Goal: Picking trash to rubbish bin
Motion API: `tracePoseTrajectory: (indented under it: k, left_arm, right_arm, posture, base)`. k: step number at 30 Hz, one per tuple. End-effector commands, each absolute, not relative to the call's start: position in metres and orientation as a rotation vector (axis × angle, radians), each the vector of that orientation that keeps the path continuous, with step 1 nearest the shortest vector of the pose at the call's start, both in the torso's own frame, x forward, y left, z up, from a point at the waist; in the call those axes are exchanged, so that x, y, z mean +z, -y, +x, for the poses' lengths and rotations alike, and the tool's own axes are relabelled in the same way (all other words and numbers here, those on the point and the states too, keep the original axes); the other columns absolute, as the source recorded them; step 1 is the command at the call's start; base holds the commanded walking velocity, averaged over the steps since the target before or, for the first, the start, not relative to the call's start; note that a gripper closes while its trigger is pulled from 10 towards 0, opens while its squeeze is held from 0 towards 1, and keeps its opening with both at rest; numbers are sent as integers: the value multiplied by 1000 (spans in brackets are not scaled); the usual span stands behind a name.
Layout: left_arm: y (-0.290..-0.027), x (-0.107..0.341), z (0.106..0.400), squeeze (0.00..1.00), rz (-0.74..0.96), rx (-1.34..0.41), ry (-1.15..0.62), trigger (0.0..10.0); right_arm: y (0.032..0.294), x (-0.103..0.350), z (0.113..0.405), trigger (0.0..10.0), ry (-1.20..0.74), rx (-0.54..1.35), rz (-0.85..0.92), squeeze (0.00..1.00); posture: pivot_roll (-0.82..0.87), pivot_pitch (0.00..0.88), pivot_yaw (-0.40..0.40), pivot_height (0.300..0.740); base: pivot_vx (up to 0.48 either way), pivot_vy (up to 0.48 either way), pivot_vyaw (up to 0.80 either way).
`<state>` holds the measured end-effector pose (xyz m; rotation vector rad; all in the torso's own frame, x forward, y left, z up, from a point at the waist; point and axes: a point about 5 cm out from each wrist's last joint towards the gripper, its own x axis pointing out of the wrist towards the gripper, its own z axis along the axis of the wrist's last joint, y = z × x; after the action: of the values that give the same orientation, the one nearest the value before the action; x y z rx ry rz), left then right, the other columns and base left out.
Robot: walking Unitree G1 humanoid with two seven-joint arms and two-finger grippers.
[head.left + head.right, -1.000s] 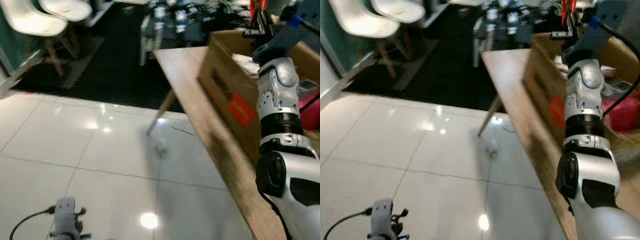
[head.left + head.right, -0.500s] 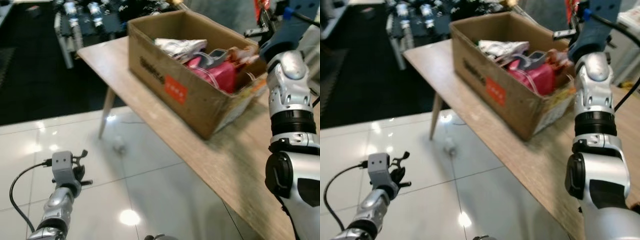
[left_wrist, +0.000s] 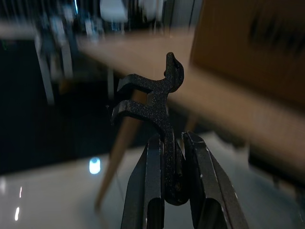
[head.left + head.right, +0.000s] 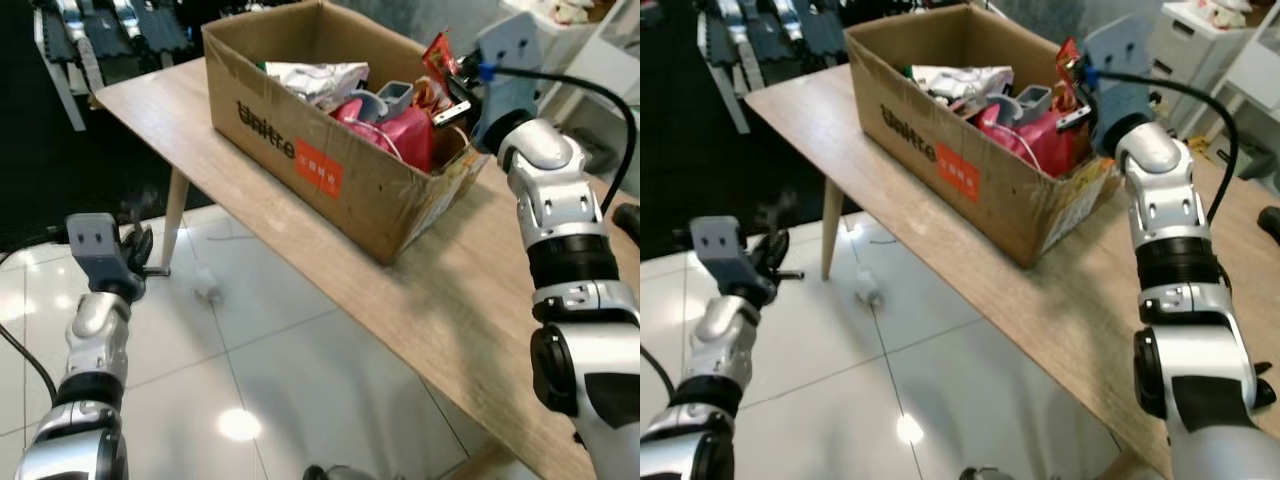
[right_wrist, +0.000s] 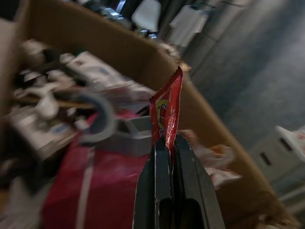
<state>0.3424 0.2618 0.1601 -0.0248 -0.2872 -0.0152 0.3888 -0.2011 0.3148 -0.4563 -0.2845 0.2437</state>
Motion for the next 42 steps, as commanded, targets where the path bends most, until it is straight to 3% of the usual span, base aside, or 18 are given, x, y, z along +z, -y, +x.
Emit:
tracePoseTrajectory:
  k: [1, 2, 3, 8, 9, 10, 11, 16, 18, 21, 23, 29, 36, 42]
  left_arm:
    - [-264, 170, 343, 0, -10, -28, 316, 10000]
    - [-264, 180, 344, 0, -9, -32, 350, 10000]
    - [-264, 191, 344, 0, -7, -38, 391, 10000]
    - [-259, 225, 341, 0, -18, -91, 511, 10000]
    - [-256, 234, 340, 0, -23, -115, 540, 10000]
    - [-254, 241, 340, 0, -27, -132, 560, 10000]
    - [-249, 250, 339, 0, -37, -164, 588, 10000]
    - [-234, 272, 335, 0, -52, -282, 646, 10000]
    - [-210, 283, 331, 0, -48, -439, 663, 10000]
    - [-200, 287, 329, 0, -46, -507, 666, 10000]
    - [-174, 292, 325, 0, -44, -663, 659, 10000]
    - [-131, 295, 327, 0, -21, -826, 630, 10000]
    - [-104, 294, 335, 0, 19, -862, 594, 10000]
    - [-85, 293, 352, 0, 91, -781, 550, 10000]
  right_arm:
    - [204, 315, 386, 10000, 278, 251, -469, 0]
    - [202, 314, 385, 10000, 263, 277, -470, 718]
    - [201, 312, 385, 10000, 246, 293, -478, 1000]
    - [205, 319, 387, 10000, 277, 203, -488, 1000]
    - [206, 324, 386, 10000, 304, 179, -460, 937]
    - [208, 328, 385, 10000, 322, 163, -439, 937]
    - [209, 332, 384, 10000, 351, 154, -410, 0]
    - [207, 340, 379, 10000, 407, 200, -274, 0]
    - [201, 339, 376, 10000, 435, 289, -170, 0]
    - [198, 338, 375, 10000, 444, 322, -130, 0]
    - [193, 333, 373, 10000, 452, 365, -50, 0]
    - [187, 329, 366, 10000, 474, 442, 72, 0]
    - [196, 329, 360, 10000, 503, 389, 102, 0]
    - [202, 330, 354, 10000, 514, 371, 116, 0]
  posture:
    - [131, 103, -77, 740]
    - [131, 103, -77, 740]
    - [131, 103, -77, 740]
    - [133, 103, -75, 740]
    - [133, 104, -73, 740]
    - [133, 104, -73, 740]
    - [132, 103, -71, 740]
    - [123, 99, -67, 740]
    - [115, 96, -63, 740]
    - [113, 96, -62, 740]
    - [100, 94, -51, 740]
    - [70, 91, -26, 740]
    - [45, 91, -10, 740]
    - [12, 94, 10, 740]
  base:
    - [0, 0, 0]
    - [0, 0, 0]
    - [0, 0, 0]
    - [0, 0, 0]
    - [0, 0, 0]
    - [0, 0, 0]
    - [0, 0, 0]
    - [0, 0, 0]
    - [0, 0, 0]
    - [0, 0, 0]
    - [0, 0, 0]
    - [0, 0, -597]
    - [0, 0, -800]
    - [0, 0, -800]
